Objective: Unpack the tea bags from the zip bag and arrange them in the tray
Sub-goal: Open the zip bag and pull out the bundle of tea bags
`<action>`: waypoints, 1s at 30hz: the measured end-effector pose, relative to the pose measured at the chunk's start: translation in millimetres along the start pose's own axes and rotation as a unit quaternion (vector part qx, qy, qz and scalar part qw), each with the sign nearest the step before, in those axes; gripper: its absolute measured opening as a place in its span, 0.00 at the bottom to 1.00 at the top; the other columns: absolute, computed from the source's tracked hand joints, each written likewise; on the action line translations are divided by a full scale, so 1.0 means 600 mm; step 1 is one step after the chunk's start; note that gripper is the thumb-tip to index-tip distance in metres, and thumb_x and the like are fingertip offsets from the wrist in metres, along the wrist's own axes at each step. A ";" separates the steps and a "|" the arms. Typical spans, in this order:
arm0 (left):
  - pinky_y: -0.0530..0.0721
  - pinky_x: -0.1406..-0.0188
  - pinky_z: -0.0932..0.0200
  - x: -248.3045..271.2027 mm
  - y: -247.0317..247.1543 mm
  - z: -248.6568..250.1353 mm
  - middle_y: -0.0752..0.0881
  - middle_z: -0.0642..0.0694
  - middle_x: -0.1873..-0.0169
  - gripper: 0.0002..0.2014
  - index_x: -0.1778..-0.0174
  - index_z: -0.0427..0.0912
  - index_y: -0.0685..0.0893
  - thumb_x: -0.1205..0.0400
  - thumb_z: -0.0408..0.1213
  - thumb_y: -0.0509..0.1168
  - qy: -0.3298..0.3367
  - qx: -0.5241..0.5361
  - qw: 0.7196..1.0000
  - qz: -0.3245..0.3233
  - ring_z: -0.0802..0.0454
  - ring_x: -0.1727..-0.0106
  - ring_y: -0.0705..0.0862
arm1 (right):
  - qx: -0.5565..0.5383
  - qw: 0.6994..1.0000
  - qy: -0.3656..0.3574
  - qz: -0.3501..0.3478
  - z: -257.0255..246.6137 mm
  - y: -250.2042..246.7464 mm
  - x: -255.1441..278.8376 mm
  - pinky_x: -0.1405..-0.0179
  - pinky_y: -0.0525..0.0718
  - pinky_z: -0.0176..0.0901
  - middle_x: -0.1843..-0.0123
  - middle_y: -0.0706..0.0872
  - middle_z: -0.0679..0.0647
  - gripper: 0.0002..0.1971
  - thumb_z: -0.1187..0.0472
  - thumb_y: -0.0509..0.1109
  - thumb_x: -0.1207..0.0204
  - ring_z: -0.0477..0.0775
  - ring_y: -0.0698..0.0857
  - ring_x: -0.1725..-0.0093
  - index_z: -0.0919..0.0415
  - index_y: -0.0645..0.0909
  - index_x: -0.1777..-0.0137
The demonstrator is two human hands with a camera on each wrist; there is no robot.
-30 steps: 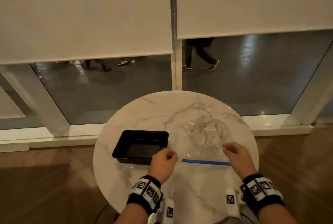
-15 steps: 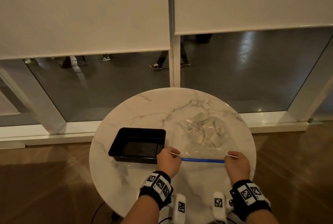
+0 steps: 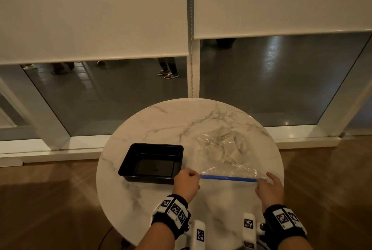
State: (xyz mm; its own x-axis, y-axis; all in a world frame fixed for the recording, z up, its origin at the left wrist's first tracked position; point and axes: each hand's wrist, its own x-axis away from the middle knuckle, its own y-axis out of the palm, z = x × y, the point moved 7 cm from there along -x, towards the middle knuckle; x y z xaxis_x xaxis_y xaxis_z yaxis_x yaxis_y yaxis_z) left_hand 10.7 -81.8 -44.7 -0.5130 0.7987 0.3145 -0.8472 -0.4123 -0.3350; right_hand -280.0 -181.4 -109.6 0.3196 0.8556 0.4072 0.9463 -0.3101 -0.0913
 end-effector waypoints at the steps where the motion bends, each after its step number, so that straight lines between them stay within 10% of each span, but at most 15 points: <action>1: 0.88 0.64 0.58 -0.001 -0.004 -0.003 0.87 0.41 0.59 0.07 0.55 0.38 0.86 0.14 0.33 0.63 -0.012 0.021 1.000 0.005 0.49 0.63 0.88 | -0.004 1.000 -0.002 -0.001 -0.002 -0.001 0.000 0.42 0.88 0.63 0.44 0.86 0.61 0.24 0.64 0.71 0.25 0.64 0.88 0.47 0.41 0.79 0.32; 9: 0.85 0.66 0.58 -0.002 -0.028 -0.015 0.85 0.39 0.60 0.08 0.50 0.38 0.84 0.12 0.34 0.60 -0.031 0.072 0.996 0.041 0.47 0.63 0.86 | 0.035 0.994 -0.038 -0.091 -0.006 0.019 0.008 0.35 0.84 0.60 0.42 0.87 0.60 0.21 0.67 0.71 0.21 0.62 0.86 0.42 0.52 0.79 0.29; 22: 0.83 0.57 0.59 0.019 -0.096 0.026 0.87 0.45 0.61 0.12 0.37 0.45 0.79 0.15 0.33 0.67 0.068 0.023 0.979 0.189 0.52 0.60 0.86 | -0.083 0.969 -0.149 -0.180 -0.102 0.036 0.079 0.54 0.91 0.46 0.50 0.89 0.68 0.06 0.70 0.71 0.20 0.61 0.90 0.54 0.66 0.85 0.45; 26: 0.78 0.63 0.65 0.046 -0.086 0.073 0.81 0.49 0.65 0.13 0.38 0.48 0.80 0.17 0.32 0.69 0.163 -0.040 0.965 0.200 0.55 0.65 0.81 | -0.066 0.955 -0.186 -0.222 -0.132 0.057 0.106 0.48 0.91 0.45 0.51 0.92 0.63 0.13 0.79 0.74 0.26 0.57 0.92 0.51 0.66 0.87 0.45; 30: 0.81 0.48 0.60 0.071 -0.034 0.125 0.81 0.57 0.56 0.12 0.42 0.51 0.85 0.20 0.36 0.70 0.371 -0.170 0.902 0.141 0.59 0.53 0.80 | -0.040 0.947 -0.235 -0.215 -0.144 0.071 0.124 0.53 0.91 0.37 0.53 0.93 0.60 0.13 0.78 0.74 0.25 0.54 0.93 0.52 0.62 0.88 0.47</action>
State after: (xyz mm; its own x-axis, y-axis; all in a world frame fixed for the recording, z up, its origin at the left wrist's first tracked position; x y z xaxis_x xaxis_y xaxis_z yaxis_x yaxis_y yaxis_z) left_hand -4.3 -72.1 42.3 -0.3613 0.8081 -0.4653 -0.5411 -0.5881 -0.6012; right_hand -220.3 -166.8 -4.8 -0.0907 0.9941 -0.0597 0.9932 0.0947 0.0683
